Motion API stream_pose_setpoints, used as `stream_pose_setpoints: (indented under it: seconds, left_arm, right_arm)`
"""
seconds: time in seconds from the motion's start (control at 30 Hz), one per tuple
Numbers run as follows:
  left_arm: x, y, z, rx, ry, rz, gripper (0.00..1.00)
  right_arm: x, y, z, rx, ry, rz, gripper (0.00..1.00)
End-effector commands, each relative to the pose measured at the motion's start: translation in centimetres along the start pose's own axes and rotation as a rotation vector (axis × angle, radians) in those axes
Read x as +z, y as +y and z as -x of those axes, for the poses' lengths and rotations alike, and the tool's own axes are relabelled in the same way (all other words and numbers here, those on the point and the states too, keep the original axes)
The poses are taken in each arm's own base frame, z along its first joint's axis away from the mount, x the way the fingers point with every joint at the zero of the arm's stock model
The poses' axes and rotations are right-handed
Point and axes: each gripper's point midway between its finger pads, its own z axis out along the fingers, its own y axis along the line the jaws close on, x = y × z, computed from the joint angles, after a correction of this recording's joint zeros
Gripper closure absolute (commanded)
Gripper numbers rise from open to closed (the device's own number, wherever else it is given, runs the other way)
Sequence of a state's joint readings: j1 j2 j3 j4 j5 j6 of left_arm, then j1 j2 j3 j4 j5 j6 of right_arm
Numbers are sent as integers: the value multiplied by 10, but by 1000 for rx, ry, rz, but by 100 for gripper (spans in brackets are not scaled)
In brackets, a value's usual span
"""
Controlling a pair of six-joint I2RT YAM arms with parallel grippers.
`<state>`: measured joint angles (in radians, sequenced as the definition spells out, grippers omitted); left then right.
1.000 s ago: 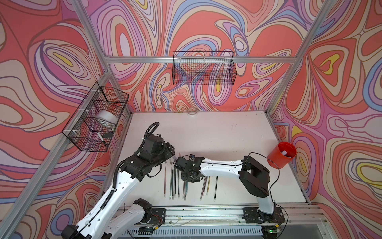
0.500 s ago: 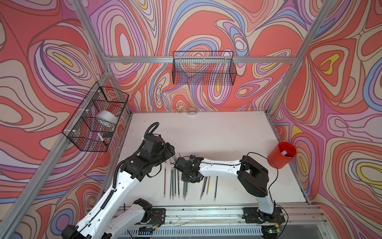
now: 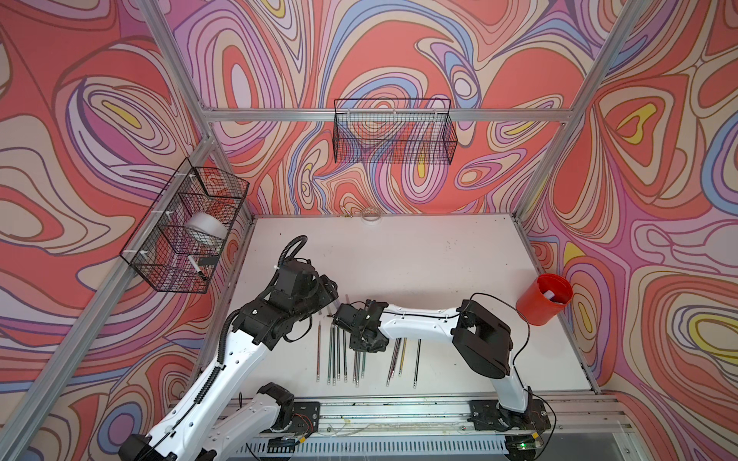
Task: Remove the protective cover of the pencils
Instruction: Pick up the pencil from the center of the board.
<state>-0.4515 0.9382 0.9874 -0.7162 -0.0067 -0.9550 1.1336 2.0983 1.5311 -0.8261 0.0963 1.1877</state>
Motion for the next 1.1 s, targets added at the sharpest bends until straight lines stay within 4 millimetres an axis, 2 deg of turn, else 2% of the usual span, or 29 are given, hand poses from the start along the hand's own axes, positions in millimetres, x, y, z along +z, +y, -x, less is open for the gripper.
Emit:
stream_pose_setpoints:
  seconds: [0.0, 0.13, 0.3, 0.6, 0.77, 1.07]
  left_arm:
    - [-5, -4, 3, -23, -8, -16, 28]
    - [-6, -8, 6, -25, -12, -25, 28]
    - [-7, -15, 7, -30, -8, -55, 27]
    - [-14, -18, 1, -57, 5, -105, 26]
    - [-17, -22, 3, -67, -8, -136, 24]
    - [5, -46, -9, -82, 95, -222, 26]
  right_arm:
    - [17, -29, -9, -6, 19, -135, 80]
    - [20, -35, -11, -10, 25, -155, 82]
    - [26, -31, -14, -18, 35, -116, 85]
    - [15, -17, -11, -32, 24, -48, 87]
    - [-3, -12, -3, -22, -24, 21, 88]
    - [-43, -1, 10, -26, -108, 155, 89]
